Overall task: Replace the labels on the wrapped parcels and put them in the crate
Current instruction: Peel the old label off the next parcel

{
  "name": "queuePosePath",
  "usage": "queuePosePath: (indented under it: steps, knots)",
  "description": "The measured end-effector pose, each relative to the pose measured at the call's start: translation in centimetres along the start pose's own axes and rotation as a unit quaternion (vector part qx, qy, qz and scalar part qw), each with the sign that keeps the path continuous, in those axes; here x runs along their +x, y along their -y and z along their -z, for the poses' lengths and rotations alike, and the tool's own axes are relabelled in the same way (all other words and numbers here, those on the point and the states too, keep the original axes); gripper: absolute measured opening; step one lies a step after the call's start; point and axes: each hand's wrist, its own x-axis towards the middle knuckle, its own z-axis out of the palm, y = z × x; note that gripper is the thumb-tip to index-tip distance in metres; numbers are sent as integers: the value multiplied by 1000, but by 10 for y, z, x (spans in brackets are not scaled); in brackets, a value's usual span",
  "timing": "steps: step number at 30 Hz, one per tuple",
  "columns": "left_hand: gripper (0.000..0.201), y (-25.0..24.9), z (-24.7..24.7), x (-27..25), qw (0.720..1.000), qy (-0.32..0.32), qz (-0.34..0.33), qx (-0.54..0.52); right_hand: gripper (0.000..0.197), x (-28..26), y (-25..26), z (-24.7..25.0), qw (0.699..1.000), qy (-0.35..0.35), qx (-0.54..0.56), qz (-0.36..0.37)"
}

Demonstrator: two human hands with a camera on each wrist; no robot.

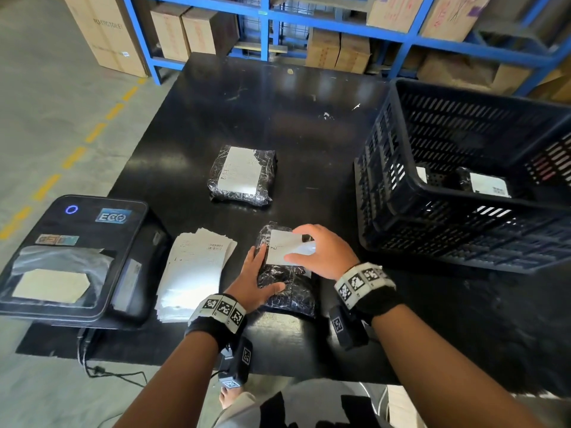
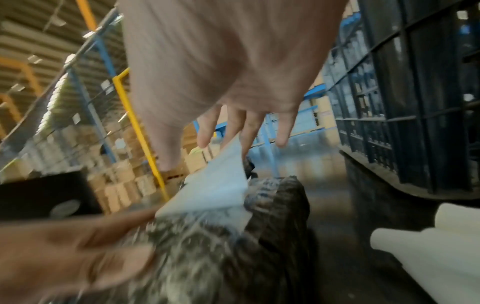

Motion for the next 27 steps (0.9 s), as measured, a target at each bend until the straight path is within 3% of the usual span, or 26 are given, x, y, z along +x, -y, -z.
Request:
queuePosePath:
  steps: [2, 5, 9, 18, 24, 27]
  knots:
    - [100, -1, -1, 0, 1000, -3, -2, -3, 46, -3, 5, -14, 993, -52, -90, 58]
    - [100, 0, -1, 0, 1000, -3, -2, -7, 46, -2, 10, -29, 979, -19, -188, 76]
    - [101, 1, -1, 0, 1000, -4, -2, -13, 43, 10, 12, -30, 978, 25, -200, 44]
    - [98, 1, -1, -1, 1000, -3, 2, -15, 26, 49, 18, -4, 949, 215, -224, 52]
    - [98, 1, -2, 1, 1000, -6, 7, -18, 21, 61, 16, 3, 945, 212, -228, 101]
    - [98, 0, -2, 0, 1000, -11, 7, -20, 20, 68, 13, 10, 956, 205, -192, 89]
